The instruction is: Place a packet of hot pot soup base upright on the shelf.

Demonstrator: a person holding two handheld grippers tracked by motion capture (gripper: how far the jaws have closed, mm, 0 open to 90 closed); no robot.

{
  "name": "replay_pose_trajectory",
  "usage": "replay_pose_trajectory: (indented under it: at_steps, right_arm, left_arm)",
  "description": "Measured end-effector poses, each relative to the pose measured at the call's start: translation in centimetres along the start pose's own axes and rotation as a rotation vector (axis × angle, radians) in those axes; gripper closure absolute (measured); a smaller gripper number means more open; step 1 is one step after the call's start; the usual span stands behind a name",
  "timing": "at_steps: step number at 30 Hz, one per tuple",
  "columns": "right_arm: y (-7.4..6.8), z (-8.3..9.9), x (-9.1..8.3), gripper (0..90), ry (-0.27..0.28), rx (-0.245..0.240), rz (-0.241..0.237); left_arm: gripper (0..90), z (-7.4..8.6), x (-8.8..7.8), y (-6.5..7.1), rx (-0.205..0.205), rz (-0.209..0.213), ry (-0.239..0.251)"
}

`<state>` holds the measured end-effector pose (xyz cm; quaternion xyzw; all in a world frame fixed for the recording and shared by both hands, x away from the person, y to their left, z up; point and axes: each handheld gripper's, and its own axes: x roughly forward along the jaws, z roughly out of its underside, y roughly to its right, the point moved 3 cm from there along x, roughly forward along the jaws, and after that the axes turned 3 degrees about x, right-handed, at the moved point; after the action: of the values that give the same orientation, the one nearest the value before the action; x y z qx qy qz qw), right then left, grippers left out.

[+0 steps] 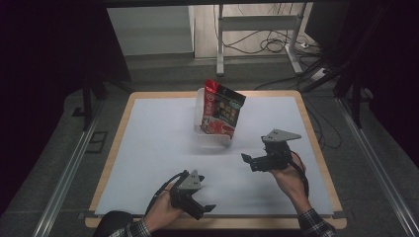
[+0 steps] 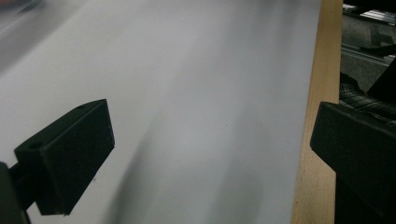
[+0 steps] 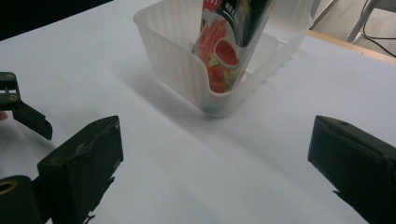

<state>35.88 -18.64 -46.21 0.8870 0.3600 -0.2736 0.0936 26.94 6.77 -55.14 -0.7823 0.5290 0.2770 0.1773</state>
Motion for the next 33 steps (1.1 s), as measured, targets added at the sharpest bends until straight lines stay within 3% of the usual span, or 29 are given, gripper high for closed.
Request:
replay_pose_trajectory:
  at_steps: [11,33]
  right_arm:
    - [0.1,1.4,-0.9,5.9,-0.012,0.008,0.004]
    - [-0.3,5.2,-2.6,3.5,-0.066,-0.001,0.03]
  left_arm:
    - [0.0,-0.1,0.1,0.2,0.007,0.006,0.011]
    - [0.0,0.1,0.3,0.2,0.011,0.002,-0.018]
